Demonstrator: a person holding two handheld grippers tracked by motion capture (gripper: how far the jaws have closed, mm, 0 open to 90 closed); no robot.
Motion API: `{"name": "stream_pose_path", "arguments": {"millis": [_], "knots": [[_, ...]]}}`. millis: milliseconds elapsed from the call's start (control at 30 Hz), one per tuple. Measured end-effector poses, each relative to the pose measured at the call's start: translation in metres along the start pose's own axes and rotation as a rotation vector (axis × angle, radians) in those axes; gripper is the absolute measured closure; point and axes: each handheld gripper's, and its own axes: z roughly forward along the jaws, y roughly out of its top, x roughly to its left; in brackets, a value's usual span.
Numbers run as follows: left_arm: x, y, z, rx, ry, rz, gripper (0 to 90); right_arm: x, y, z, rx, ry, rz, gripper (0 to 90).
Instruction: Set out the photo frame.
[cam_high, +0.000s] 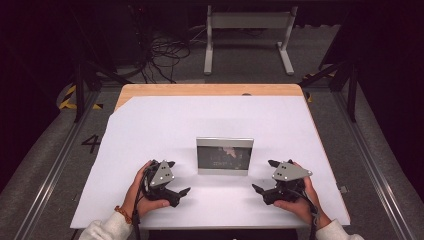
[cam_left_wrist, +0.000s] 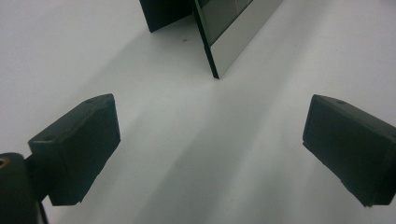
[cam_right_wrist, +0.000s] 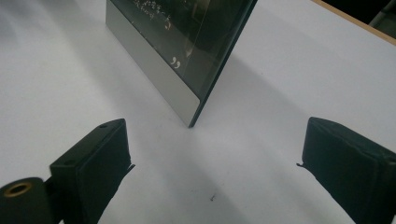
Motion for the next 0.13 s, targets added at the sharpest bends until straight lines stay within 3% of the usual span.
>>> {"name": "stream_pose_path", "arguments": {"millis": [133], "knots": [[0.0005,0.0001,-0.0005,-0.001,0.004,-0.003,4.9,0.0018,0.001,-0.0006,0.001,-0.005,-0.011,7.9]]}}
